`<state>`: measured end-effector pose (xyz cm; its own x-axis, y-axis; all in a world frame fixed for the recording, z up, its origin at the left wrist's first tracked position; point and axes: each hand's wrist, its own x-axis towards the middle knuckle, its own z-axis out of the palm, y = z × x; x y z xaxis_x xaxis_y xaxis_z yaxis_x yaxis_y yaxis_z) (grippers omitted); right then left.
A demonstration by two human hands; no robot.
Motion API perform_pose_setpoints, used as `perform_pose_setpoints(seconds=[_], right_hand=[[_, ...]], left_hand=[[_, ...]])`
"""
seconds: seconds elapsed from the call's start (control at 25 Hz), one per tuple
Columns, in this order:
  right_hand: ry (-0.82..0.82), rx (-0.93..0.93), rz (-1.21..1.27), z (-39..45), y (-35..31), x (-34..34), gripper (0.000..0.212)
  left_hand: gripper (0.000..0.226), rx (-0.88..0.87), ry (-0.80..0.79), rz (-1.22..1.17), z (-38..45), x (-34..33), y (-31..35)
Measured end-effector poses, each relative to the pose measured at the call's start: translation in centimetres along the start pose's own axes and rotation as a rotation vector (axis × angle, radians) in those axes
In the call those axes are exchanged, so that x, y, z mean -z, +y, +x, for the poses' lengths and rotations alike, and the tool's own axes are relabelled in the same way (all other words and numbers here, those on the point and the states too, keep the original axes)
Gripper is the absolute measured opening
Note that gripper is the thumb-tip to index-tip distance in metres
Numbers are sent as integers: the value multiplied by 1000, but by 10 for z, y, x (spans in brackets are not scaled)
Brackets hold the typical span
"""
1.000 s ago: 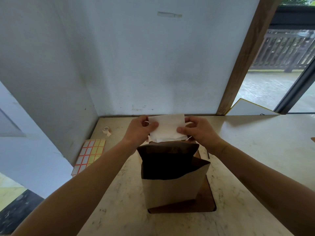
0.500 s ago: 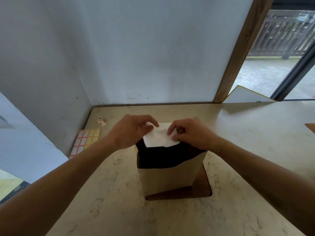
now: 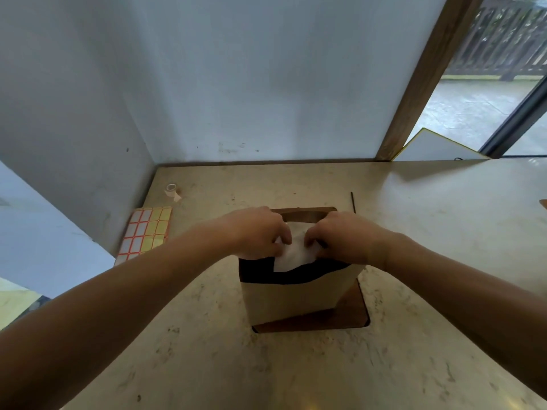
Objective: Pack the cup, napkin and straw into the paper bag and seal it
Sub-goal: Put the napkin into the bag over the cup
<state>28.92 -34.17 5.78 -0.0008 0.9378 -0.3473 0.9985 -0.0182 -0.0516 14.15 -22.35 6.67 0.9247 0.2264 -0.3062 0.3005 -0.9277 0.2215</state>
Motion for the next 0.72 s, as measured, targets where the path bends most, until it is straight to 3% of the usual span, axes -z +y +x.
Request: perform_pose_setpoints(seconds=[0.12, 0.24, 0.44, 0.6, 0.72], right_hand=[[-70, 33, -108, 0, 1, -4, 39], [-58, 72, -153, -5, 9, -9, 42], [-11, 28, -135, -3, 22, -16, 85], [10, 3, -107, 3, 24, -21, 110], [41, -2, -75, 3, 26, -23, 119]], left_hand=[[32, -8, -121, 84, 6, -3, -2], [31, 12, -128, 201, 3, -9, -9], [32, 29, -106, 204, 4, -10, -7], [39, -45, -225, 42, 21, -5, 2], [43, 19, -414, -164, 41, -6, 6]])
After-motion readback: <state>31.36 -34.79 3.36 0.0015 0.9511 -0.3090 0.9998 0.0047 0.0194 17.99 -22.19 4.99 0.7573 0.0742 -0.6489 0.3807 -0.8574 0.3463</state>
